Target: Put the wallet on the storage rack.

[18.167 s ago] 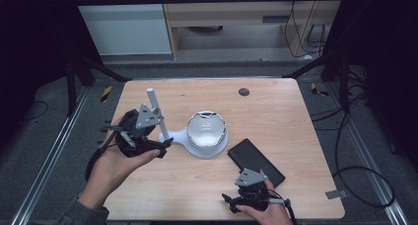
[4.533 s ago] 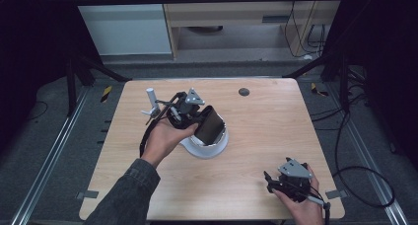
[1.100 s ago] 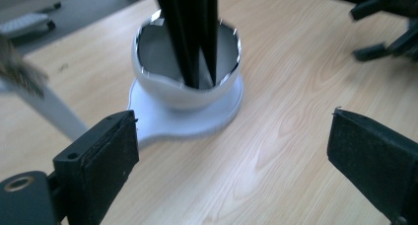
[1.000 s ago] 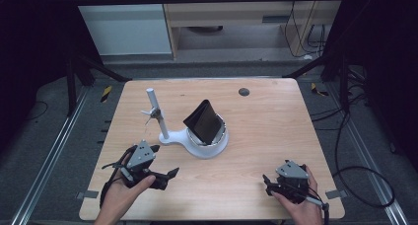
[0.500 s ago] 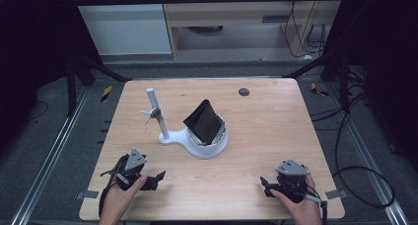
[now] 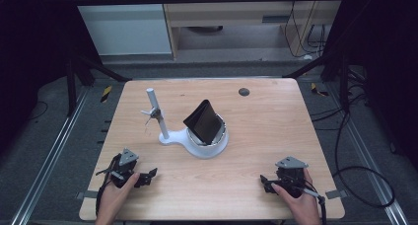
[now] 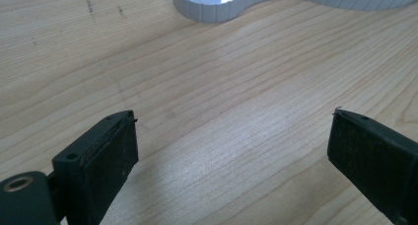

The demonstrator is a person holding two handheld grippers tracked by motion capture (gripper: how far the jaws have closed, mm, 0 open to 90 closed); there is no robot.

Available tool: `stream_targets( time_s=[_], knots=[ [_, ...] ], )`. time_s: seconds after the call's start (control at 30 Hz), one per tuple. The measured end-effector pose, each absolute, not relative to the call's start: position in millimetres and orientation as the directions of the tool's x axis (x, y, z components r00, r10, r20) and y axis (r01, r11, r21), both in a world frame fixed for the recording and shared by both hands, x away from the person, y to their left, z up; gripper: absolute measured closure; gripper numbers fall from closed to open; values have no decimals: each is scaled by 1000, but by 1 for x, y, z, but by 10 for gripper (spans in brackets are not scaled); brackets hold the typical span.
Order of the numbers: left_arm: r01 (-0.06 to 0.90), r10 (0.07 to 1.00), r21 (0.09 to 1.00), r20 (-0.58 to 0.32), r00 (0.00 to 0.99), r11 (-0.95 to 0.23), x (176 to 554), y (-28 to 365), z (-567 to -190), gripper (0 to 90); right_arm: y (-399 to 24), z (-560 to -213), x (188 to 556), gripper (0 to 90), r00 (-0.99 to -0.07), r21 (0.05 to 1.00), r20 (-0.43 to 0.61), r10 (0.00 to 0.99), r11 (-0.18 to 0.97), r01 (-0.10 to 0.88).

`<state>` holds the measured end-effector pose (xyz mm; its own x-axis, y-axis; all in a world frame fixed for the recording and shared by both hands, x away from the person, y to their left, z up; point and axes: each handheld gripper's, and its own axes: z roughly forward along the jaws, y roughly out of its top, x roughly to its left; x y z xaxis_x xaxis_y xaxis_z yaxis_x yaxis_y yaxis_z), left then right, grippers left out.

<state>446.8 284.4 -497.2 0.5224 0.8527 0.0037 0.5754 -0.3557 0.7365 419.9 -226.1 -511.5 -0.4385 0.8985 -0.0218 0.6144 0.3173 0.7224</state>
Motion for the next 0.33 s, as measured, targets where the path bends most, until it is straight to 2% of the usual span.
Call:
stream_targets(
  time_s=[0.17, 0.33],
  knots=[
    [606, 864, 713, 3, 503, -354, 448, 288, -505, 49, -227, -514, 421, 16, -438, 726, -3, 899, 303, 617],
    [592, 858, 714, 22, 513, -372, 449, 289, -509, 8, -226, -514, 421, 16, -434, 726, -4, 901, 301, 618]
  ],
)
